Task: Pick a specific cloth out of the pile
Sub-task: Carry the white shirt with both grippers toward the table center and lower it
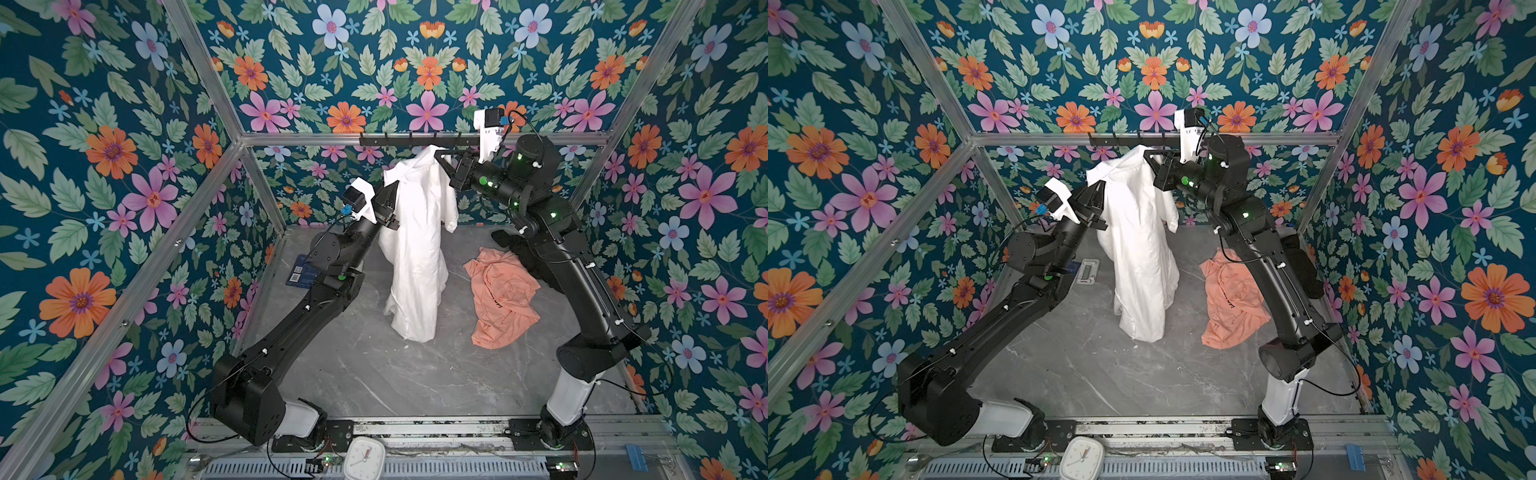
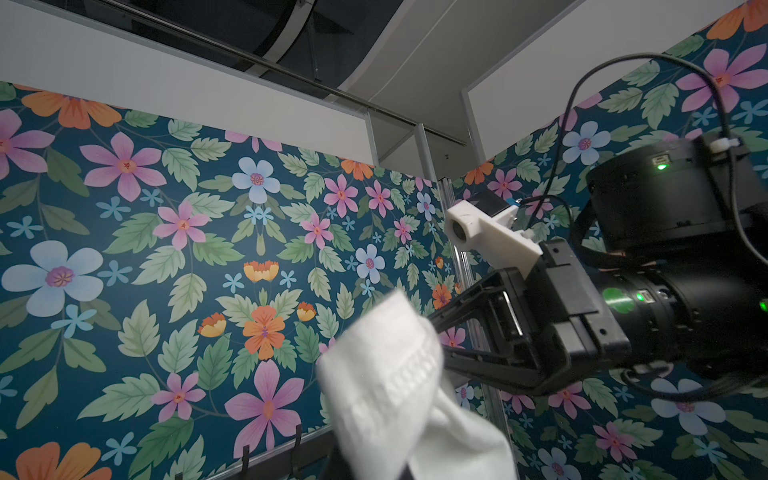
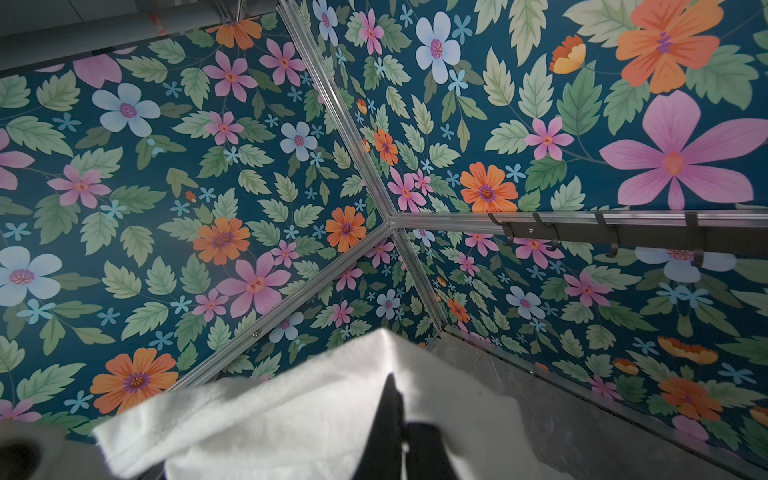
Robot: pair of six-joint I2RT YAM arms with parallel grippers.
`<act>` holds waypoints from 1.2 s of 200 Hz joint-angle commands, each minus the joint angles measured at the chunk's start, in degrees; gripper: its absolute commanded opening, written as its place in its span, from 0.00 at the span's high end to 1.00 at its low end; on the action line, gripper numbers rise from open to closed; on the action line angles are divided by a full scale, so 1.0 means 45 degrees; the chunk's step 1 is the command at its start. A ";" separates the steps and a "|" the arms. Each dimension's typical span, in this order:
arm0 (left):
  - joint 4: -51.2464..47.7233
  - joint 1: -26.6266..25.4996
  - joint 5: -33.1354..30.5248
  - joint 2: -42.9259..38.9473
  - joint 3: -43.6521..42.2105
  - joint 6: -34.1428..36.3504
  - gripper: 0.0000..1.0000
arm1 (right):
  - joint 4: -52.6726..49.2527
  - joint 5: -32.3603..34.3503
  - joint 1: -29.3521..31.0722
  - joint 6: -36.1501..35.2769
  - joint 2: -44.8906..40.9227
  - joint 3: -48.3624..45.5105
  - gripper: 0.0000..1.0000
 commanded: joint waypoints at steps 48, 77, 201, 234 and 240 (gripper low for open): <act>0.0213 0.0113 -0.0156 -0.0311 -0.1090 -0.0043 1.00 | 0.0883 -0.0056 0.0037 0.0025 -0.0760 -0.2240 1.00; 0.0372 0.0113 -0.0438 -0.0601 -0.2116 -0.0001 1.00 | 0.1392 0.0181 0.0011 -0.0048 -0.1400 -0.3972 1.00; -0.1913 0.0113 -0.1134 -0.3250 -0.6430 -0.0666 1.00 | 0.2583 0.0677 -0.0022 0.0097 -0.3632 -0.9185 1.00; -0.3051 0.0113 -0.1281 -0.4114 -0.7286 -0.0776 1.00 | 0.2727 0.0632 -0.0023 0.0394 -0.3924 -1.0575 1.00; -0.3246 0.0113 -0.1278 -0.4223 -0.7417 -0.0862 1.00 | 0.2729 0.0615 -0.0022 0.0449 -0.3964 -1.0798 1.00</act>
